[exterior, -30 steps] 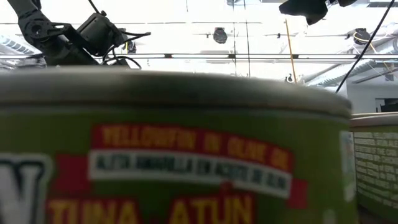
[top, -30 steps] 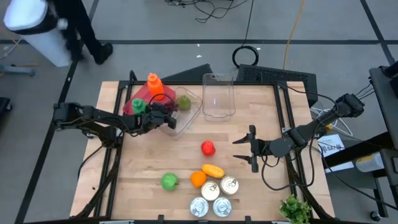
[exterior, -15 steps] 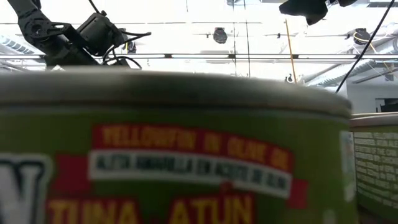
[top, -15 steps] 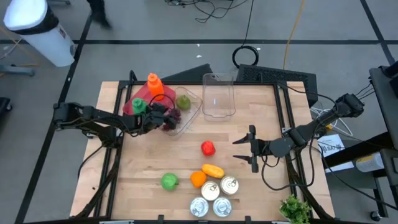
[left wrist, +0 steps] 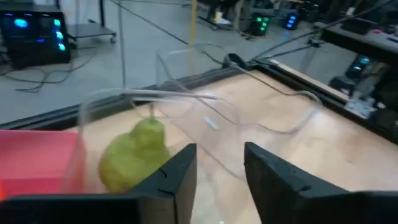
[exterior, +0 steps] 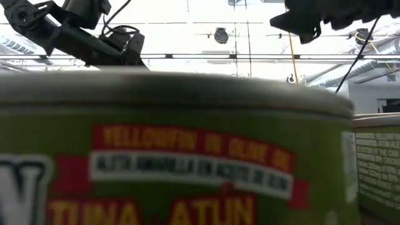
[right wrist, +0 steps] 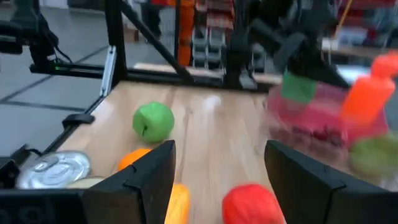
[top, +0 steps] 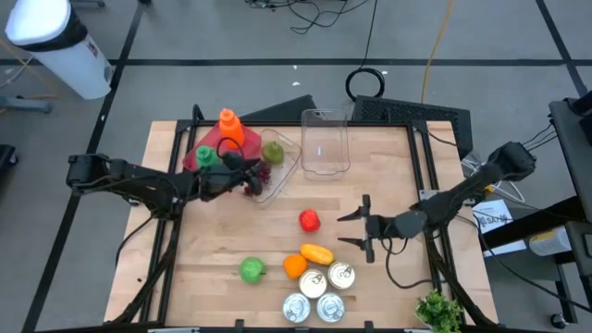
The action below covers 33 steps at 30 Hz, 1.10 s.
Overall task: Pick & Place Food Item
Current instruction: Put the red apple into the left transparent bin
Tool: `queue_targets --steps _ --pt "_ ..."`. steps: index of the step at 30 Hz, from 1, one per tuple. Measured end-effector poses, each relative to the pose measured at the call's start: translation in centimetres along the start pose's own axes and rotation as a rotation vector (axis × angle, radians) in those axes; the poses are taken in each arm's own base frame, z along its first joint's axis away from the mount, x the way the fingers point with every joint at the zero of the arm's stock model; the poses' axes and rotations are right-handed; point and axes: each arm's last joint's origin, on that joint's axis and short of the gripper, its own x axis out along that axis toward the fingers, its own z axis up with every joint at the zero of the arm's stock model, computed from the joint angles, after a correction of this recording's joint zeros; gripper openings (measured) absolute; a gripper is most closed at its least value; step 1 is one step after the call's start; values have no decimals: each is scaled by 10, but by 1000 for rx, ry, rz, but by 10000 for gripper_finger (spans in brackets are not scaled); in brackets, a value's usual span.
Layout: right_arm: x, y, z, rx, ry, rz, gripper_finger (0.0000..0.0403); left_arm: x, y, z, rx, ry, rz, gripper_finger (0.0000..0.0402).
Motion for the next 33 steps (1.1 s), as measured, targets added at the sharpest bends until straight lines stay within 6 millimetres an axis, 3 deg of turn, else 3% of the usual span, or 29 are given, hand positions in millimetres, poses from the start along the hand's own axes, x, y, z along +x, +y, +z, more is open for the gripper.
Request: queue_targets --steps 3,7,15,18,23,27,33 --pt "12 -1 -16 -72 -8 -26 233 -4 -8 3 -26 -34 -58 182" --pt "40 -14 -26 -2 87 -86 248 -9 -17 5 -51 -57 -148 245" --pt "87 -31 -42 7 360 -69 323 -16 -32 10 -9 -66 -416 331" --pt "92 -35 -55 2 417 -86 344 -19 -36 7 4 -44 -467 345" --pt "92 -38 -61 7 456 -100 354 -23 -54 -1 91 52 -600 348" --pt "91 -38 -57 5 447 -98 350 -16 -87 2 221 181 -612 349" --pt "80 -41 -37 -10 405 -89 350 18 -138 -5 358 402 -553 349"
